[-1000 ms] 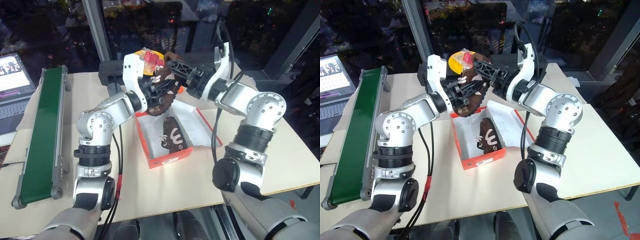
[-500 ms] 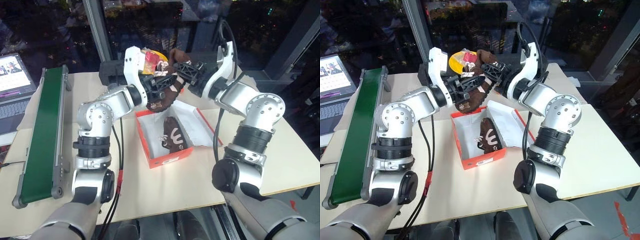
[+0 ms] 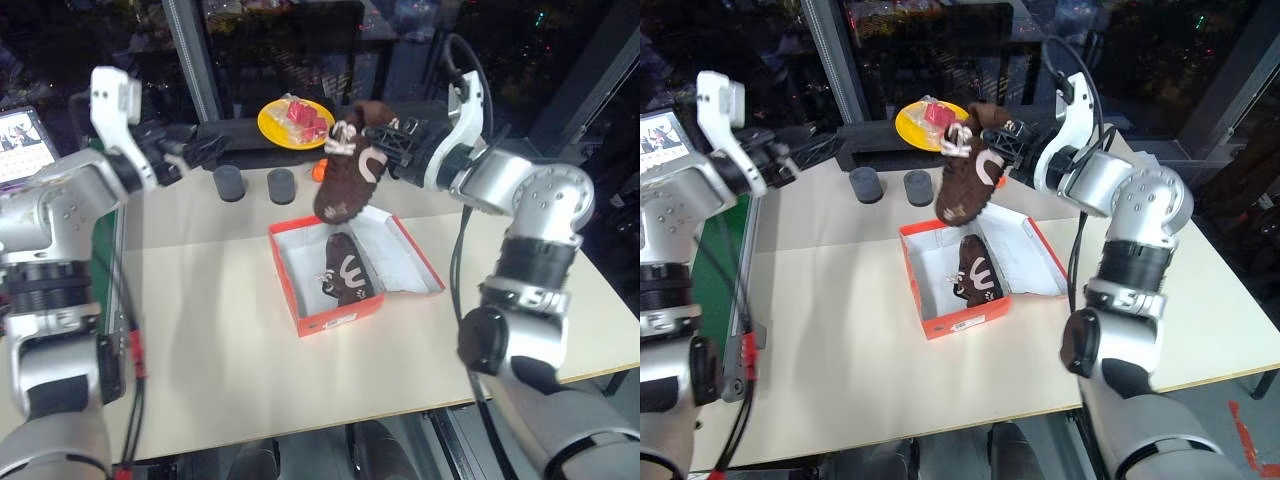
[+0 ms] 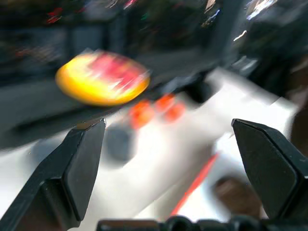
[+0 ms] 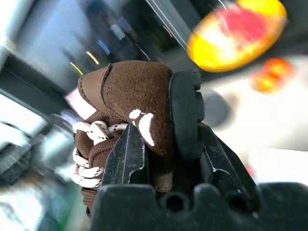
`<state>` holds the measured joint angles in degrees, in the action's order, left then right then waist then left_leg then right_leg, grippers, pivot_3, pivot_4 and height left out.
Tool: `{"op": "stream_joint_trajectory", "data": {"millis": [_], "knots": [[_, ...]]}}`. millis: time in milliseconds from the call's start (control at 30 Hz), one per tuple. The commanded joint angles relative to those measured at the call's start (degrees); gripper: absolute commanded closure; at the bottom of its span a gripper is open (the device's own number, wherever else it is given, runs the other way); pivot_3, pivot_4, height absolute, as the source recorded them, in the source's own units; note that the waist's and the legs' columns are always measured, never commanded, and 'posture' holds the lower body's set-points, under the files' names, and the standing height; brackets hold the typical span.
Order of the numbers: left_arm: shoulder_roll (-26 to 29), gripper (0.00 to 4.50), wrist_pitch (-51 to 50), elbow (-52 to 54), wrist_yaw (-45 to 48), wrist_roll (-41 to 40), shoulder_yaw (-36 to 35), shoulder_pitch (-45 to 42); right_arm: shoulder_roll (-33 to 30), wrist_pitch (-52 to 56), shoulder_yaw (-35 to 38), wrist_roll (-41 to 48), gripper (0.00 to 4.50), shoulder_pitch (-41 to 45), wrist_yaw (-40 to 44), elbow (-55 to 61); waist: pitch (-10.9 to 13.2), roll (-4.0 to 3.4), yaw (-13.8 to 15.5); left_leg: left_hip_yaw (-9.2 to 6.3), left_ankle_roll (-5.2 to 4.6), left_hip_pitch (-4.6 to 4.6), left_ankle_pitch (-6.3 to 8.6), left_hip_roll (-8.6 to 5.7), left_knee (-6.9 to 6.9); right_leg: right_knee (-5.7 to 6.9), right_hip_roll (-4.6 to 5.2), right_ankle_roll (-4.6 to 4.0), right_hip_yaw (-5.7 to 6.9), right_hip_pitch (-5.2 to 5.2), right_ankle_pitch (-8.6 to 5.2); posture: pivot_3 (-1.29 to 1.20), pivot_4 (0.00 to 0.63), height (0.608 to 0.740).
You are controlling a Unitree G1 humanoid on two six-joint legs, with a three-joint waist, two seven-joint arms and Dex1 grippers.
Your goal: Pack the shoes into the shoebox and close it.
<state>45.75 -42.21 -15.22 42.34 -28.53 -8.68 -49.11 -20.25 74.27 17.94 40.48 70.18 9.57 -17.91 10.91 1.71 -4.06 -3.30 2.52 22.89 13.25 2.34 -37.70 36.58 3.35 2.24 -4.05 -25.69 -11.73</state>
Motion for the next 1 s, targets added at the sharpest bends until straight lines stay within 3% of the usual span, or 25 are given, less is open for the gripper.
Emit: {"op": "stream_joint_trajectory", "data": {"millis": [33,133,400,567,867,933,1000], "knots": [[1.9,0.0,9.4,6.5,5.5,6.0,5.6,6.4,-2.4,0.6,-10.9,-1.7,3.81,5.2,10.6,-0.8,0.0,0.0,0.0,0.01,0.0,0.07,0.0,0.02,0.0,0.01,-0.01,0.0,0.0,-0.07,0.0,0.0,0.15,0.74],[-1.3,0.0,9.3,9.7,2.5,4.9,3.8,9.0,-2.0,-2.0,-19.3,-5.1,3.81,4.3,17.1,-4.1,0.0,0.01,0.1,0.0,0.01,0.49,-0.01,0.04,-0.08,0.12,-0.03,-0.02,0.01,-0.48,0.02,0.0,0.15,0.74],[-2.6,0.0,6.3,18.4,-0.7,4.2,-0.8,15.8,0.5,-4.1,-30.4,-9.8,3.81,0.4,29.4,-10.1,0.0,0.01,-0.1,0.0,0.0,0.51,0.0,0.03,-0.12,0.19,0.0,-0.02,0.01,-0.5,0.03,0.0,0.15,0.74],[-2.8,0.0,2.6,24.8,-2.7,2.5,-3.6,20.4,2.6,-10.9,-33.3,-15.5,3.81,-1.0,33.6,-20.3,0.0,0.02,0.0,0.01,0.0,0.42,0.0,0.02,-0.13,0.18,0.0,-0.01,0.0,-0.47,0.02,0.0,0.15,0.74],[-3.4,0.0,-1.0,29.9,-5.9,1.1,-4.9,23.3,10.0,-32.8,-36.9,-29.8,3.81,1.8,36.6,-43.5,-0.1,0.24,-0.8,0.05,0.02,0.16,-0.01,0.04,-0.13,0.29,-0.03,-0.06,-0.05,-0.32,0.05,0.0,0.15,0.74],[-3.5,0.0,-1.2,30.4,-6.3,1.0,-4.6,23.5,12.2,-36.5,-37.7,-32.7,2.84,2.2,36.8,-46.5,-0.1,0.25,-1.3,0.04,0.02,-0.16,-0.02,0.06,-0.13,0.34,-0.06,-0.06,-0.04,0.01,0.05,0.0,0.15,0.74],[-3.6,0.0,-1.5,31.0,-6.5,0.8,-4.2,23.9,14.1,-39.4,-37.9,-35.0,2.2,2.5,36.7,-48.7,-0.1,0.25,-1.7,0.03,0.02,-0.79,-0.01,0.08,-0.09,0.21,-0.1,0.02,-0.04,0.69,0.0,0.0,0.15,0.74]]}}
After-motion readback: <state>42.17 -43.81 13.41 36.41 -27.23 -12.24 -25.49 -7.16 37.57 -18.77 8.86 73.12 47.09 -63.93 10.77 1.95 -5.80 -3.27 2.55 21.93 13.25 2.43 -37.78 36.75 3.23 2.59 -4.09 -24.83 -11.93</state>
